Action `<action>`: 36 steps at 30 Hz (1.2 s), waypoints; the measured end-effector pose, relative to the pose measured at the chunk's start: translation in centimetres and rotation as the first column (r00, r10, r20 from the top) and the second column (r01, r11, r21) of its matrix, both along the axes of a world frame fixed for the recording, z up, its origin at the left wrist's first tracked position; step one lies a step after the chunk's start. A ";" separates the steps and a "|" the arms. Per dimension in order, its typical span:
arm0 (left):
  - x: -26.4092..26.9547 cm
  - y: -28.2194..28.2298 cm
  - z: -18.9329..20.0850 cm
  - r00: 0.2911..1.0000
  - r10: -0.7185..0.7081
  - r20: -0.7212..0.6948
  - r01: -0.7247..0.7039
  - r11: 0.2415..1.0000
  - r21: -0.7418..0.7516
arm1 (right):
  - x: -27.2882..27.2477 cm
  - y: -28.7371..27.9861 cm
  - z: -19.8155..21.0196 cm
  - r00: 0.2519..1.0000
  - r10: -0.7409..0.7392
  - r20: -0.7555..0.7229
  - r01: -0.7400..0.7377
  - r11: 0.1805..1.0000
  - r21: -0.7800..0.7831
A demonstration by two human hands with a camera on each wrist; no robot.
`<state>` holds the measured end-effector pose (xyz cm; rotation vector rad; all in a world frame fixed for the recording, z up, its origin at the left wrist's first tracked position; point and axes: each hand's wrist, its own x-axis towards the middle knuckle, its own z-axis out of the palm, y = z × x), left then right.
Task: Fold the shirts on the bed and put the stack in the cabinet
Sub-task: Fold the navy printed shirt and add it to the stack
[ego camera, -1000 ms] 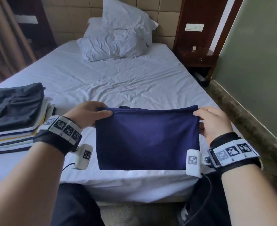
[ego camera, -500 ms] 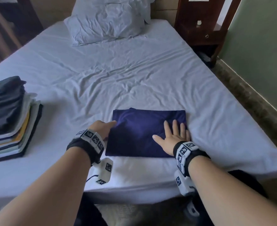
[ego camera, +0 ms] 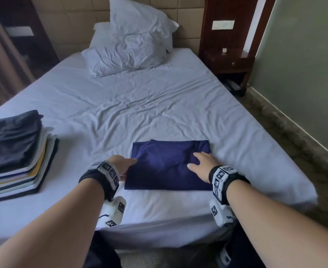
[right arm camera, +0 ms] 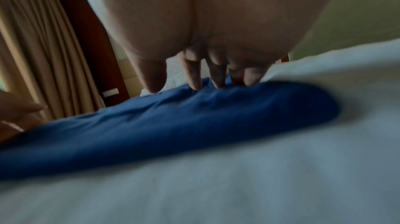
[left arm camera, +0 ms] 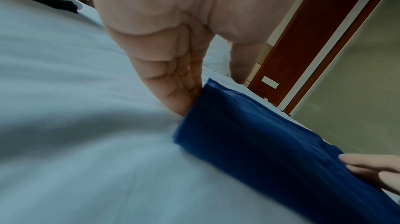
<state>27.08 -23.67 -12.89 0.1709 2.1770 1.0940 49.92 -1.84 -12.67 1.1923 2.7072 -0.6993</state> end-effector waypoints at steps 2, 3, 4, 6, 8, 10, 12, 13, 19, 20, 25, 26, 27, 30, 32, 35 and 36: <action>0.8 -0.5 0.3 0.998 -0.010 -0.056 0.011 1.000 0.019 | 1.6 0.8 1.2 0.991 -0.095 -0.097 0.095 0.995 -0.005; 1.2 -0.7 0.5 0.995 -0.020 -0.099 0.022 1.000 0.018 | 2.3 1.1 1.6 0.985 -0.133 -0.112 0.133 0.991 -0.011; 1.4 -0.8 0.8 0.990 -0.028 -0.138 0.030 0.999 0.012 | 2.9 1.5 1.7 0.979 -0.163 -0.120 0.162 0.987 -0.019; 1.0 -0.6 1.1 0.982 -0.018 -0.187 0.017 1.000 -0.005 | 3.5 2.4 1.9 0.971 -0.199 -0.131 0.199 0.980 -0.016; 0.0 0.1 1.0 0.981 0.011 -0.195 -0.012 1.000 -0.003 | 3.1 3.2 1.9 0.970 -0.205 -0.134 0.209 0.978 0.020; -1.5 1.2 0.5 0.977 -0.007 -0.212 0.006 1.000 -0.003 | 1.7 3.8 1.9 0.973 -0.187 -0.138 0.197 0.979 0.059; -3.9 2.6 -0.7 0.972 -0.047 -0.230 0.043 0.999 -0.022 | -1.0 4.2 1.8 0.980 -0.105 -0.170 0.120 0.990 0.080; -4.7 3.3 -0.9 0.968 -0.075 -0.239 0.068 0.997 -0.039 | -2.7 4.3 1.6 0.982 -0.047 -0.185 0.065 0.994 0.090; -7.3 7.2 1.2 0.920 -0.348 -0.183 0.301 0.923 -0.241 | -12.9 4.4 0.7 0.953 0.237 -0.189 -0.242 0.970 -0.003; -7.6 7.3 1.4 0.921 -0.359 -0.152 0.317 0.917 -0.244 | -13.7 4.3 0.4 0.948 0.279 -0.156 -0.285 0.958 -0.014; -8.4 7.2 2.2 0.969 -0.214 -0.126 0.192 0.967 -0.170 | -13.5 5.4 1.0 0.982 0.188 -0.015 -0.188 0.982 -0.026; -8.3 7.2 2.4 0.975 -0.173 -0.137 0.150 0.975 -0.166 | -12.6 6.0 1.5 0.995 0.095 0.001 -0.095 0.995 -0.031; -8.1 7.1 2.7 0.983 -0.118 -0.141 0.096 0.984 -0.152 | -11.4 6.7 1.9 1.000 -0.024 0.008 0.025 0.999 -0.049; -7.6 6.7 2.9 0.991 0.114 -0.068 -0.122 0.985 -0.124 | -7.3 8.8 2.5 0.891 -0.454 0.019 0.451 0.881 -0.144; -7.6 5.9 2.0 0.982 0.184 0.034 -0.175 0.967 -0.188 | -4.8 9.4 2.8 0.768 -0.638 0.060 0.635 0.745 -0.206; -7.0 4.6 -0.1 0.934 0.235 0.270 -0.172 0.956 -0.237 | -2.9 9.1 2.8 0.689 -0.714 0.126 0.701 0.613 -0.364; -6.8 4.4 -0.7 0.917 0.242 0.318 -0.169 0.956 -0.239 | -2.8 9.1 2.6 0.685 -0.716 0.138 0.693 0.580 -0.429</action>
